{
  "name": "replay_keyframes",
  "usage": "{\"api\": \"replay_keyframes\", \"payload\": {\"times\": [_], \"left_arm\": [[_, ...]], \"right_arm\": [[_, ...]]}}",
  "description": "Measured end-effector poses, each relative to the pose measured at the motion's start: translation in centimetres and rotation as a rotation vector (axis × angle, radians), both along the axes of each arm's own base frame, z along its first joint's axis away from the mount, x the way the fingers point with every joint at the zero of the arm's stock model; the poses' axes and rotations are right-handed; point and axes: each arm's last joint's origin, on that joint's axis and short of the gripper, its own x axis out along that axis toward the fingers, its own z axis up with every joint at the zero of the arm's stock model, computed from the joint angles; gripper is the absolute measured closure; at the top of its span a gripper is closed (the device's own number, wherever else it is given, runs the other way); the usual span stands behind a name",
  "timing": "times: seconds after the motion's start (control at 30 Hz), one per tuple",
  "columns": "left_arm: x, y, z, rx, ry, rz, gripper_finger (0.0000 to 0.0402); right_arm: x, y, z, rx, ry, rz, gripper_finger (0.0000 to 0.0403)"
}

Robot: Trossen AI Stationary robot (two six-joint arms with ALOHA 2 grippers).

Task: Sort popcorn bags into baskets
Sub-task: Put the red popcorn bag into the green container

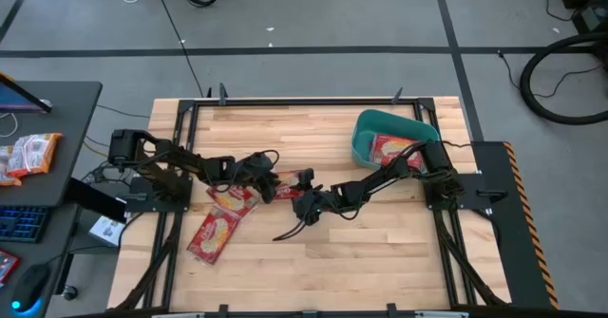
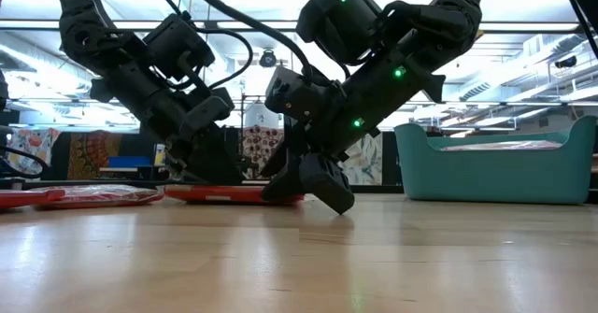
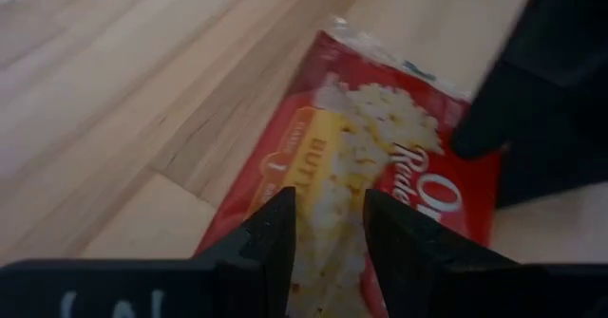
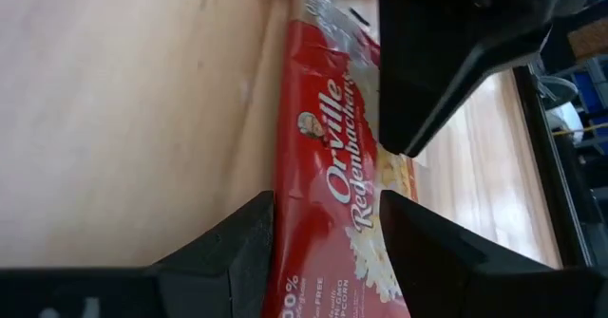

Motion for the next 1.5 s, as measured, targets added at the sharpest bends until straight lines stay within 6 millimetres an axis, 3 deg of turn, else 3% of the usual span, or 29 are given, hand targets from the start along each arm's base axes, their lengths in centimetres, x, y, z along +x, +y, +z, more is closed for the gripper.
{"api": "replay_keyframes", "payload": {"times": [0.3, 0.47, 0.6, 0.83, 1.0, 1.5], "left_arm": [[0.0, 0.9, 0.5, 0.024, -0.007, 0.005, 0.0272], [-0.1, 1.9, 0.4, 0.086, 0.133, 0.073, 0.0272], [0.5, 2.0, 1.0, 0.154, 0.144, 0.047, 0.0272], [0.3, 2.1, 0.6, 0.167, 0.198, 0.029, 0.0272], [0.4, 1.8, -0.3, 0.134, 0.231, 0.042, 0.0272], [1.2, -0.2, -0.6, 0.092, 0.149, 0.017, 0.0272]], "right_arm": [[0.5, 1.0, 0.6, 0.042, 0.016, 0.001, 0.0206], [1.9, 1.2, 2.4, 0.152, 0.015, -0.005, 0.0208], [2.3, 0.6, 2.8, 0.182, 0.017, -0.022, 0.0212], [2.1, -0.7, 2.4, 0.192, 0.08, -0.047, 0.0213], [2.2, -0.5, 2.4, 0.186, 0.098, 0.027, 0.0213], [1.4, -1.8, 1.6, 0.113, 0.185, 0.017, 0.0213]]}}
